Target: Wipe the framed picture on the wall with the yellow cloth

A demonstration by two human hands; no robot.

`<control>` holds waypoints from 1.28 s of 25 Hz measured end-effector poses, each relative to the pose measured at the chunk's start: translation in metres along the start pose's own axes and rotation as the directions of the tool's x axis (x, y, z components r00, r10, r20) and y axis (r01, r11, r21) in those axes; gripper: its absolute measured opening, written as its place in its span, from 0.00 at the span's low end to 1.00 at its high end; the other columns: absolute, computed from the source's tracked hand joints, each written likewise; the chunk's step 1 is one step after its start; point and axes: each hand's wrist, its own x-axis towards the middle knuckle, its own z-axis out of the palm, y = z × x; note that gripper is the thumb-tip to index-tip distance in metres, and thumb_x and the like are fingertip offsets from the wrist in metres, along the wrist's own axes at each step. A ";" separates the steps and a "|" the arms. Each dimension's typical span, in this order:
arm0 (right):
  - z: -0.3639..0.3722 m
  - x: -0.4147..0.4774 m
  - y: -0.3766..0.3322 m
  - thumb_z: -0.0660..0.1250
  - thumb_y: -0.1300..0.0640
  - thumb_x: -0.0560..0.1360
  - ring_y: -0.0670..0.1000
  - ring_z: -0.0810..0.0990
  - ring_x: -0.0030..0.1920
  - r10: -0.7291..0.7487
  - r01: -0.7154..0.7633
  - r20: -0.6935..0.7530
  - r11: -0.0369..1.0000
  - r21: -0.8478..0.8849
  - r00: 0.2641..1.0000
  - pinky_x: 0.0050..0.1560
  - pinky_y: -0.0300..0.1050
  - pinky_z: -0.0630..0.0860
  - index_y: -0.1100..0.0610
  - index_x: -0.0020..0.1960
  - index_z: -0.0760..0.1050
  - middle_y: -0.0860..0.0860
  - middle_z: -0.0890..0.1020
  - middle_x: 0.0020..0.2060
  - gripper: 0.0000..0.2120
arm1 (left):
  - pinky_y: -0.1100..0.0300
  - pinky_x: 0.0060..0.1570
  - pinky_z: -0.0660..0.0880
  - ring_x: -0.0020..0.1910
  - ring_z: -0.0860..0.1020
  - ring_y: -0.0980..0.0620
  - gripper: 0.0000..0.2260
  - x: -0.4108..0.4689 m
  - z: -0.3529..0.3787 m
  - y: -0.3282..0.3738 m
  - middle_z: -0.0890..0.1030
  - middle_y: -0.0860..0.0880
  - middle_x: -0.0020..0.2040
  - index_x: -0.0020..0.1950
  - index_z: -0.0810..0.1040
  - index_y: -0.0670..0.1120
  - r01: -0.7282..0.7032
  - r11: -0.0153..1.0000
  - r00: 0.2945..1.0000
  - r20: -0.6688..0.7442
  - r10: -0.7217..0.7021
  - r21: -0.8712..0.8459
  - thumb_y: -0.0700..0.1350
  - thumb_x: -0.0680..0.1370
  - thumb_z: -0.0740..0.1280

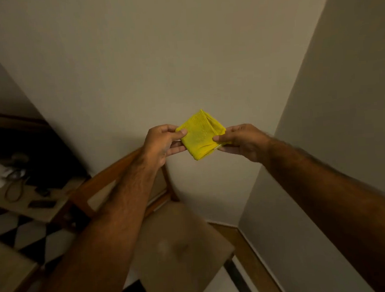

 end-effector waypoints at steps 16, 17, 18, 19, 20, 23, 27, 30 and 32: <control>0.088 0.138 0.421 0.80 0.67 0.67 0.54 0.84 0.43 0.535 -0.552 -0.178 0.831 -0.061 0.826 0.32 0.39 0.82 0.63 0.55 0.81 0.57 0.82 0.45 0.18 | 0.50 0.50 0.82 0.52 0.83 0.37 0.17 0.042 -0.119 -0.415 0.83 0.33 0.56 0.64 0.77 0.31 0.576 0.810 0.803 -0.261 -0.536 0.110 0.35 0.77 0.73; 0.089 0.141 0.443 0.80 0.67 0.67 0.54 0.84 0.44 0.539 -0.560 -0.205 0.826 -0.060 0.817 0.37 0.41 0.84 0.62 0.54 0.81 0.56 0.83 0.44 0.17 | 0.50 0.51 0.82 0.54 0.83 0.37 0.17 0.044 -0.123 -0.437 0.82 0.32 0.58 0.63 0.78 0.31 0.589 0.797 0.796 -0.268 -0.543 0.135 0.36 0.76 0.73; 0.090 0.145 0.464 0.80 0.67 0.66 0.54 0.84 0.44 0.550 -0.572 -0.215 0.819 -0.053 0.807 0.42 0.45 0.85 0.61 0.53 0.81 0.55 0.83 0.44 0.17 | 0.51 0.49 0.83 0.52 0.83 0.38 0.17 0.047 -0.128 -0.460 0.82 0.32 0.58 0.63 0.78 0.31 0.599 0.784 0.792 -0.270 -0.548 0.163 0.36 0.76 0.74; 0.091 0.150 0.483 0.80 0.67 0.67 0.55 0.84 0.44 0.567 -0.588 -0.218 0.808 -0.040 0.794 0.47 0.49 0.85 0.61 0.52 0.81 0.55 0.83 0.44 0.16 | 0.52 0.47 0.84 0.50 0.83 0.40 0.17 0.050 -0.131 -0.480 0.83 0.32 0.58 0.62 0.79 0.32 0.606 0.773 0.789 -0.271 -0.552 0.191 0.37 0.76 0.74; 0.091 0.155 0.501 0.79 0.68 0.67 0.56 0.85 0.46 0.582 -0.599 -0.220 0.801 -0.017 0.783 0.52 0.53 0.85 0.62 0.52 0.81 0.56 0.83 0.44 0.15 | 0.50 0.48 0.84 0.49 0.84 0.41 0.16 0.054 -0.133 -0.498 0.83 0.32 0.57 0.61 0.79 0.32 0.612 0.762 0.786 -0.276 -0.554 0.212 0.37 0.75 0.75; 0.088 0.167 0.539 0.79 0.68 0.67 0.56 0.85 0.47 0.596 -0.619 -0.245 0.785 -0.019 0.765 0.56 0.56 0.84 0.65 0.57 0.82 0.57 0.84 0.46 0.19 | 0.42 0.54 0.83 0.48 0.85 0.39 0.14 0.061 -0.134 -0.538 0.84 0.32 0.54 0.57 0.81 0.33 0.624 0.724 0.780 -0.295 -0.552 0.294 0.38 0.75 0.75; 0.081 0.172 0.572 0.76 0.62 0.71 0.58 0.85 0.54 0.536 -0.565 -0.189 0.805 -0.179 0.823 0.61 0.59 0.81 0.62 0.61 0.82 0.58 0.84 0.59 0.18 | 0.44 0.54 0.82 0.49 0.86 0.37 0.12 0.063 -0.132 -0.573 0.86 0.33 0.49 0.53 0.83 0.33 0.557 0.660 0.827 -0.262 -0.498 0.505 0.42 0.76 0.73; 0.077 0.166 0.573 0.72 0.53 0.76 0.57 0.81 0.64 0.419 -0.422 -0.112 0.789 -0.447 0.901 0.64 0.48 0.75 0.59 0.68 0.78 0.55 0.83 0.63 0.22 | 0.54 0.50 0.75 0.53 0.83 0.39 0.14 0.061 -0.132 -0.572 0.85 0.36 0.52 0.54 0.82 0.36 0.379 0.469 0.890 -0.175 -0.422 0.798 0.46 0.78 0.70; 0.076 0.161 0.569 0.68 0.50 0.78 0.58 0.74 0.72 0.296 -0.253 -0.052 0.696 -0.672 0.954 0.67 0.45 0.69 0.59 0.76 0.68 0.56 0.76 0.72 0.29 | 0.50 0.65 0.72 0.69 0.75 0.38 0.21 0.061 -0.129 -0.561 0.78 0.35 0.66 0.68 0.76 0.36 0.295 0.388 0.904 -0.124 -0.409 0.873 0.47 0.80 0.68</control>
